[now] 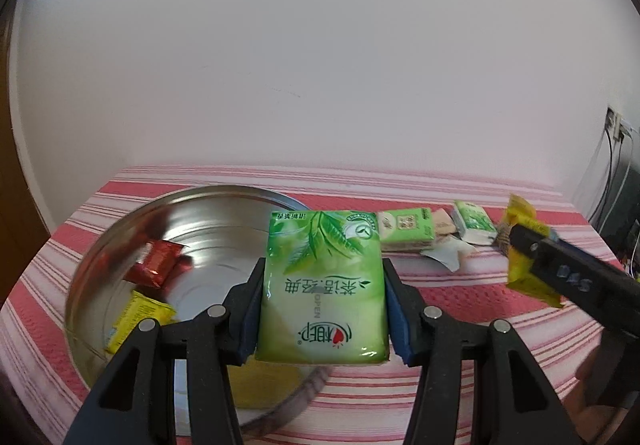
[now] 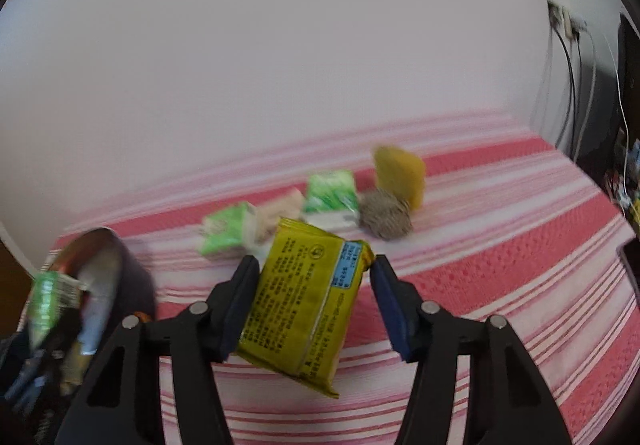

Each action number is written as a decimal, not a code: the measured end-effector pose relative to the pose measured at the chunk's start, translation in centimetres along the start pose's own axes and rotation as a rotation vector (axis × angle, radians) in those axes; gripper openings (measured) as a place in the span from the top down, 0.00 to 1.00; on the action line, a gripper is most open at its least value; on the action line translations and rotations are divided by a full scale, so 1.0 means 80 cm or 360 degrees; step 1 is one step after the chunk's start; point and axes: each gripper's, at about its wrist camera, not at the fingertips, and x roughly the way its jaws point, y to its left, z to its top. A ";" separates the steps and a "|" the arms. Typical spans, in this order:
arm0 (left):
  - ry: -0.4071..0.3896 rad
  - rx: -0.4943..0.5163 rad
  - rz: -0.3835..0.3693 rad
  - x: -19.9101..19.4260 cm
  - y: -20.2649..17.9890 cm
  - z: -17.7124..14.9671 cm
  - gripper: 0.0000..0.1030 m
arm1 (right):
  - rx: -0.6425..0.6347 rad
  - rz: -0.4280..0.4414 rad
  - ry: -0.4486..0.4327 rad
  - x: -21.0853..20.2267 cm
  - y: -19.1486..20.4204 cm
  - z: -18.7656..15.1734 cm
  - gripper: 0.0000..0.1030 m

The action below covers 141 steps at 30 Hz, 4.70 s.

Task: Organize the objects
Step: 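Grasp the green tissue pack with the left tool while the right tool grasps the yellow packet, then carry the green tissue pack and yellow packet into the silver tin and release both, then move both tools back toward the remaining items beside the twine ball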

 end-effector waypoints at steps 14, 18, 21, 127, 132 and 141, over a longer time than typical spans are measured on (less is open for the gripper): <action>-0.0027 -0.0150 0.0206 -0.004 0.111 0.007 0.47 | -0.0245 0.0261 -0.0161 -0.053 0.133 -0.013 0.43; -0.0014 -0.0164 0.0318 0.000 0.144 0.003 0.47 | -0.0328 0.0320 -0.0136 -0.049 0.174 -0.025 0.43; 0.0027 -0.0187 0.0359 0.008 0.168 -0.001 0.47 | -0.0391 0.0333 -0.0112 -0.041 0.201 -0.033 0.43; 0.0119 0.0117 0.0202 0.047 -0.032 -0.009 0.18 | -0.0037 0.0073 -0.0144 -0.015 0.004 -0.016 0.01; 0.0137 0.0176 0.0163 0.056 -0.061 -0.013 0.18 | -0.0015 0.0021 -0.0133 -0.006 -0.023 -0.012 0.01; 0.0154 0.0227 0.0193 0.079 -0.104 -0.016 0.15 | 0.0057 -0.0070 -0.0104 0.013 -0.074 -0.002 0.01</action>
